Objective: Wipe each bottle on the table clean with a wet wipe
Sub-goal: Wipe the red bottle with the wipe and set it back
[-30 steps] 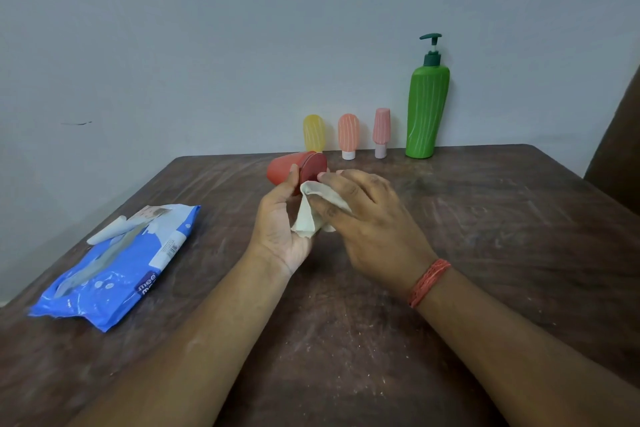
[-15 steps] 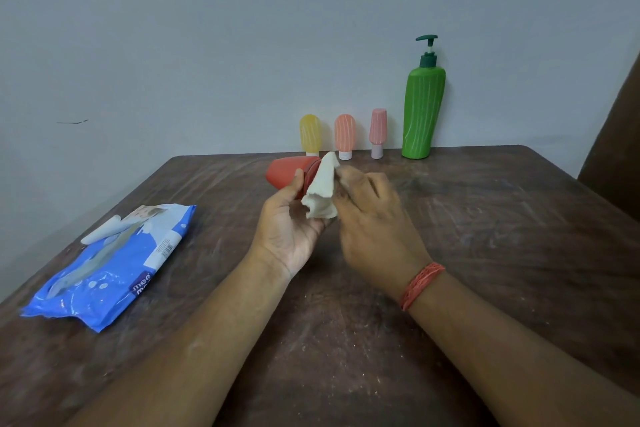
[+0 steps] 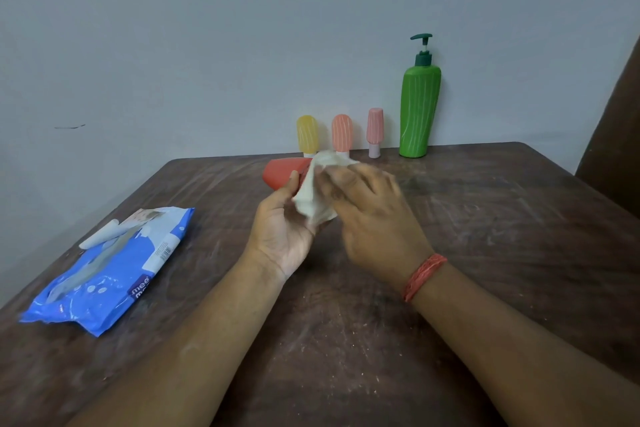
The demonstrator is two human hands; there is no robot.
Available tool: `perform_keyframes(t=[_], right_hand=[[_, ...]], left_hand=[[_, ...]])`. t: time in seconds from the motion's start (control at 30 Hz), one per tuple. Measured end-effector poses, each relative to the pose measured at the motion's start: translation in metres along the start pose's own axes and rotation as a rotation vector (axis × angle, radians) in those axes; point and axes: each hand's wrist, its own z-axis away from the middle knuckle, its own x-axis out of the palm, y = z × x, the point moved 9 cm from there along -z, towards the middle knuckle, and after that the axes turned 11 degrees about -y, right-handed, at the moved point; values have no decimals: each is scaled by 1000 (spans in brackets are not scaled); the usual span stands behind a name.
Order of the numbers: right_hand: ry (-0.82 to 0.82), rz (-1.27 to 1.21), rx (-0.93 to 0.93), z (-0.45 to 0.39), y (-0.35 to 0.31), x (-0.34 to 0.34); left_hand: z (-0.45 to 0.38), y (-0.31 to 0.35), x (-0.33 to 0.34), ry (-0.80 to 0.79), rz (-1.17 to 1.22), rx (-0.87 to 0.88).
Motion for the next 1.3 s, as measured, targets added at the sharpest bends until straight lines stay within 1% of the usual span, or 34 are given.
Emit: perform_keyframes(t=[0.03,0.13,0.17,0.27,0.33,0.4,0.5,0.6,0.63,0.73,0.83,0.87,0.9,0.93,1.0,1.03,1.1,1.17,1.23,1.3], right_hand=[[0,-14,10,-1,0,0],[-34,8,-127,5,-18,8],[-37,30,-136,5,-18,8],[0,-3,-21,2,-3,-1],[0,-6,-82,4,-13,2],[3,44,-140,7,-20,5],[50,18,-26,3,-5,-3],[33,42,-125,6,-16,3],[32,62,-123,6,-15,3],[62,25,-6,4,0,-4],[47,4,-82,6,-8,-2],[55,-18,-77,6,-6,-3],[83,-76,-28,5,1,-4],[120,-186,58,5,13,-6],[167,-509,222,8,36,0],[176,-680,264,10,43,7],[186,-1001,344,14,55,22],[230,-1281,465,20,71,38],[278,-1452,591,27,90,53],[319,-1535,668,34,103,63]], left_hand=[[1,1,0,-1,-2,10],[3,2,-3,4,2,-6],[3,1,-4,13,-10,-18],[0,1,-4,11,4,-4],[1,-1,-4,3,22,-26],[3,-3,-4,-5,6,-60],[1,3,-2,-13,35,-8],[3,2,3,-27,67,-38],[3,1,4,-41,78,-46],[2,5,5,-58,70,2],[2,5,5,-74,26,-4],[2,5,4,-81,-22,-10],[2,5,5,-92,-96,-10],[2,5,6,-108,-186,-7],[1,1,9,-136,-358,-12],[0,-1,9,-141,-416,-20],[-1,-4,7,-133,-468,-35],[-2,-4,0,-104,-513,-49],[-3,-1,-9,-74,-589,-70],[-3,4,-18,-40,-722,-90]])
